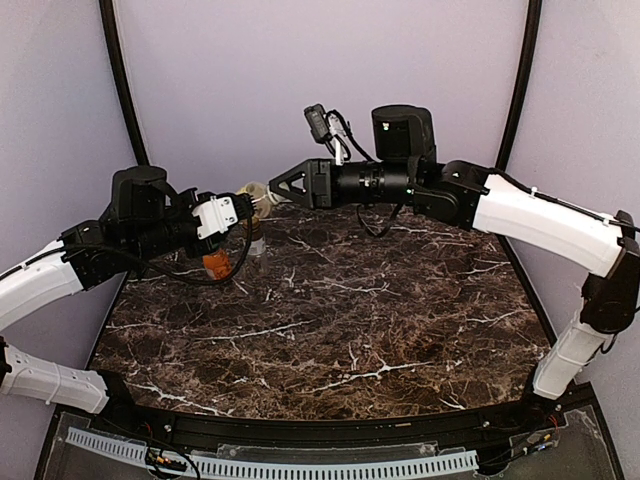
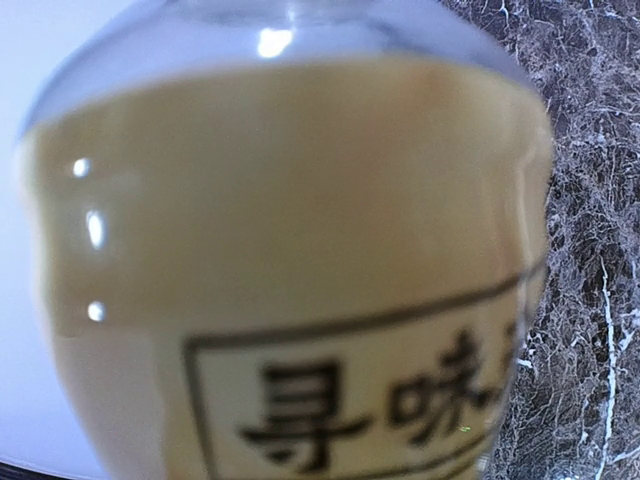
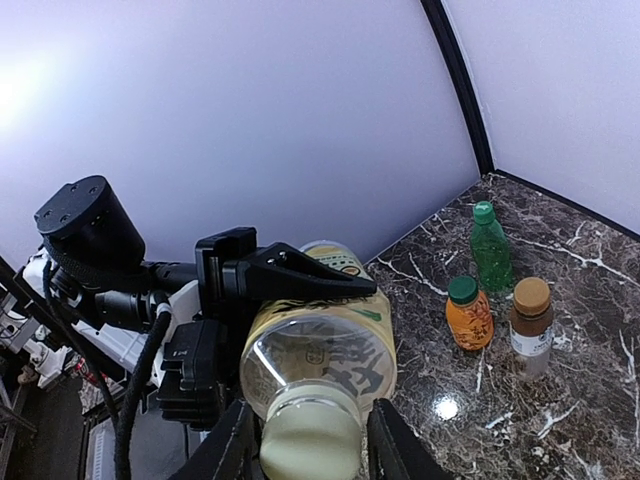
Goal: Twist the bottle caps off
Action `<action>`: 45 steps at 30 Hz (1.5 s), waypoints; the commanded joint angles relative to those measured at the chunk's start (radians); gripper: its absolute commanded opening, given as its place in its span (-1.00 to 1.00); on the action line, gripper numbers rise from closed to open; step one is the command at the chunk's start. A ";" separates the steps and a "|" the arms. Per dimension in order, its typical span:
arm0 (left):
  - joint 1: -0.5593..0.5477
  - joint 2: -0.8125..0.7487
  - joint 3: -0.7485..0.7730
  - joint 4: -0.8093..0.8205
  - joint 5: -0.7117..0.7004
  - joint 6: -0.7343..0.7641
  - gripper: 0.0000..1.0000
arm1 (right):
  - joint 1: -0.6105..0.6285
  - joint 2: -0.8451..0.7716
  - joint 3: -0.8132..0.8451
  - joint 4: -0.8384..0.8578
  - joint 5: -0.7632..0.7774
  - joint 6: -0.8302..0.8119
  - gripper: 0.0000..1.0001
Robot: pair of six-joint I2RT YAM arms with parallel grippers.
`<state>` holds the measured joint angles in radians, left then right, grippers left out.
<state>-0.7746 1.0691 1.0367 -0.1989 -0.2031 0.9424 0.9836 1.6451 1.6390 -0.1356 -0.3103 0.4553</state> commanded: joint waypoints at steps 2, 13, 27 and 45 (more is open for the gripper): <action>-0.003 -0.014 -0.017 0.024 -0.010 0.007 -0.50 | -0.004 0.013 0.015 -0.010 -0.025 0.004 -0.31; -0.003 -0.009 -0.015 0.032 -0.011 0.009 -0.50 | -0.005 0.033 0.041 -0.025 -0.081 -0.010 -0.94; -0.003 -0.024 0.029 -0.375 0.285 -0.023 -0.59 | -0.005 -0.184 -0.151 -0.068 -0.349 -0.883 -1.00; 0.010 -0.086 -0.035 -0.318 0.323 -0.248 -0.56 | -0.439 -0.067 -0.278 -0.427 0.528 -0.351 -1.00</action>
<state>-0.7776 1.0313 1.0382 -0.5449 0.1093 0.7826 0.6857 1.4776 1.4189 -0.3332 -0.0189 -0.1722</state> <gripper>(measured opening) 0.342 0.252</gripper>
